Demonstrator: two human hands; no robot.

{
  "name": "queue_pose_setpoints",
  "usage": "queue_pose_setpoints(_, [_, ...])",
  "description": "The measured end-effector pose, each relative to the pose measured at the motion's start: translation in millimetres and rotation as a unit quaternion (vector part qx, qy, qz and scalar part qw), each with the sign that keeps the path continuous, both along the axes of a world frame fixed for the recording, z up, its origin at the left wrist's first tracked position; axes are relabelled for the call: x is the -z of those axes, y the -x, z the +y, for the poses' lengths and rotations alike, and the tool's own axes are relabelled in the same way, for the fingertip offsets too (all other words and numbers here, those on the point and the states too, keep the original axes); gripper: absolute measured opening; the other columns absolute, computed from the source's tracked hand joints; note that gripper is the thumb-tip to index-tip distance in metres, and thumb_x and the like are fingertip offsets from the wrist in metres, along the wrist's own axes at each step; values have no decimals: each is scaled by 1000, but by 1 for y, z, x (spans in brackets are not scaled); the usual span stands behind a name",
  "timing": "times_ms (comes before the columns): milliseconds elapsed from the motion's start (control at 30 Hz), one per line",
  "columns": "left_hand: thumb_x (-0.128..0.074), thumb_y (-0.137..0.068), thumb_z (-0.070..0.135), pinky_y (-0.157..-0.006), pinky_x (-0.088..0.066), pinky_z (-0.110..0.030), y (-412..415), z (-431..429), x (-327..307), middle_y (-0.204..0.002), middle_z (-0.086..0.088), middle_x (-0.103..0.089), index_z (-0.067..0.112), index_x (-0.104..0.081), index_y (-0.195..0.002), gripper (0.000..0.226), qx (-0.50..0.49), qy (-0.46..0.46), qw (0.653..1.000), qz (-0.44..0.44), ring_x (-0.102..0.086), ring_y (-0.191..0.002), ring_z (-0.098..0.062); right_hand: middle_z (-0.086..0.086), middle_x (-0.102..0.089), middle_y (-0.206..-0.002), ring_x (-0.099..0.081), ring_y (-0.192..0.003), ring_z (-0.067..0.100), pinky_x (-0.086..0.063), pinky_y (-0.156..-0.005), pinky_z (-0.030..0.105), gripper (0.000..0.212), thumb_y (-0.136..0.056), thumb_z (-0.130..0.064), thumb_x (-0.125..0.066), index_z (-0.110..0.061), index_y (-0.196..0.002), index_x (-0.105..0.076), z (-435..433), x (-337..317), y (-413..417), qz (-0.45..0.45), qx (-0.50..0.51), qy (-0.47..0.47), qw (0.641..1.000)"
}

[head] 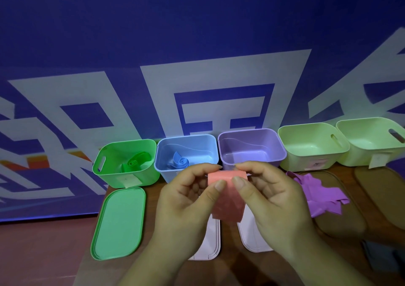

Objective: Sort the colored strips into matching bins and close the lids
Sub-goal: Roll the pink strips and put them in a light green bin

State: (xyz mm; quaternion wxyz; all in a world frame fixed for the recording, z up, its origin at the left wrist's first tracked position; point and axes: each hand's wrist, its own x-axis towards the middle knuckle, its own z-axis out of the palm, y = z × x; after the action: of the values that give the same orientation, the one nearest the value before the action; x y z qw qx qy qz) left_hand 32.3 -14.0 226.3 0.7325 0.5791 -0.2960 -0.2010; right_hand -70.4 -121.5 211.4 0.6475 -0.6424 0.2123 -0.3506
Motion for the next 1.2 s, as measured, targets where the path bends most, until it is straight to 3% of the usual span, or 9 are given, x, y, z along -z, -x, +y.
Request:
queue_pose_setpoints(233, [-68, -75, 10, -64, -52, -15, -1, -1, -1, -81, 0, -75, 8, -70, -97, 22, -3, -6, 1000, -11, -68, -71, -5, 3, -74, -103, -71, -95, 25, -58, -84, 42, 29, -77, -20, -74, -36, -101, -72, -4, 3, 2, 10, -18, 44, 999])
queue_pose_setpoints(500, [-74, -80, 18, -69, -52, -17, -4, -1, 5, -85, -1, -72, 20, -72, -96, 16, -24, -39, 998, -46, -65, -75, -8, -2, -73, -108, -70, -102, 23, -55, -89, 38, 32, -78, -14, -73, -36, -101, -73, -4, 0, 3, 5, -26, 60, 998])
queue_pose_setpoints(767, [-68, -84, 19, -68, -52, -16, -4, 2, 6, -86, 3, -74, 22, -72, -96, 13, 2, -42, 998, -48, -67, -75, -7, 0, -76, -97, -73, -91, 19, -58, -73, 22, 24, -81, -22, -74, -34, -101, -73, 0, -5, 4, 4, -35, 20, 999])
queue_pose_setpoints(900, [-70, -78, 34, -77, -57, -30, -5, 5, 8, -95, 2, -75, 31, -70, -105, 28, 23, -54, 997, -49, -69, -86, -19, 3, -77, -91, -74, -84, 18, -57, -67, 21, 22, -77, -25, -71, -30, -98, -75, -2, -4, 4, -2, -23, -16, 1000])
queue_pose_setpoints(1000, [-72, -76, 32, -83, -56, -46, -5, 6, 9, -99, 0, -75, 30, -70, -107, 31, 25, -54, 996, -59, -69, -89, -23, -3, -77, -84, -72, -76, 10, -55, -65, 16, 20, -75, -27, -70, -28, -94, -76, -3, -2, 3, 3, -3, -8, 1000])
queue_pose_setpoints(1200, [-76, -75, 23, -80, -57, -47, -6, 6, 10, -97, -2, -74, 28, -72, -105, 30, 19, -56, 996, -69, -68, -85, -22, -4, -77, -85, -72, -74, 8, -55, -58, 17, 16, -74, -27, -70, -27, -89, -75, -2, -2, 2, 6, 6, -16, 1000])
